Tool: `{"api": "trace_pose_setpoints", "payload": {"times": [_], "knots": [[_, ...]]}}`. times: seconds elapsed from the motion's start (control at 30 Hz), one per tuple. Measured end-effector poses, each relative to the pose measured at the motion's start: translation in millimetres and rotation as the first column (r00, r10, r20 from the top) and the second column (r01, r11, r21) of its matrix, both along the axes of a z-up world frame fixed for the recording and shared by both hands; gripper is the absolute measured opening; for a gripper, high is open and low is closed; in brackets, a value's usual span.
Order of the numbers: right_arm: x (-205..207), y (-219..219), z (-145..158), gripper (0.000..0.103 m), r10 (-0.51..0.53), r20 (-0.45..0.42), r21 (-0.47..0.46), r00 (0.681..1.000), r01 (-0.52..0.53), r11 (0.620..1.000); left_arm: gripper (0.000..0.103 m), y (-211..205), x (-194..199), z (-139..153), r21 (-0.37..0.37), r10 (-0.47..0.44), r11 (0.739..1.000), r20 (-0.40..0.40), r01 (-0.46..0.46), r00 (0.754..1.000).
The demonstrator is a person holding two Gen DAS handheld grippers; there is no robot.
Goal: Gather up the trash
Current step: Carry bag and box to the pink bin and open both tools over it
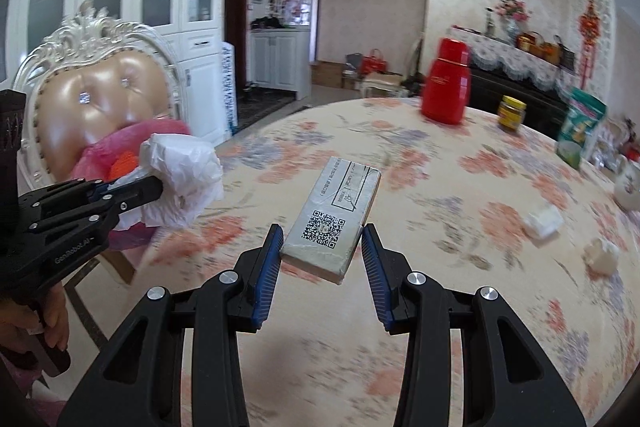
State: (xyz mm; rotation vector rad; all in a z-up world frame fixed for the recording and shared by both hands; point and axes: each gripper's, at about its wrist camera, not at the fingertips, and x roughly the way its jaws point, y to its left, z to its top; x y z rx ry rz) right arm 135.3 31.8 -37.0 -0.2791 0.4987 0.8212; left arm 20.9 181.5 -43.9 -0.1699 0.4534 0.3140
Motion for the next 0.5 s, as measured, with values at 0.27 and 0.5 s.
{"api": "trace_pose_setpoints", "payload": {"times": [0.27,0.5], "knots": [[-12,69,4,0.04,0.159,-0.017,-0.003,0.987,-0.159,0.987,0.014,46,-39,12,0.005,0.117,0.993,0.037,-0.117,0.993],[-27,139,8,0.04,0.314,-0.024,0.001,0.949,-0.314,0.949,0.014,104,-69,23,0.008,0.241,0.97,0.036,-0.241,0.97]]}}
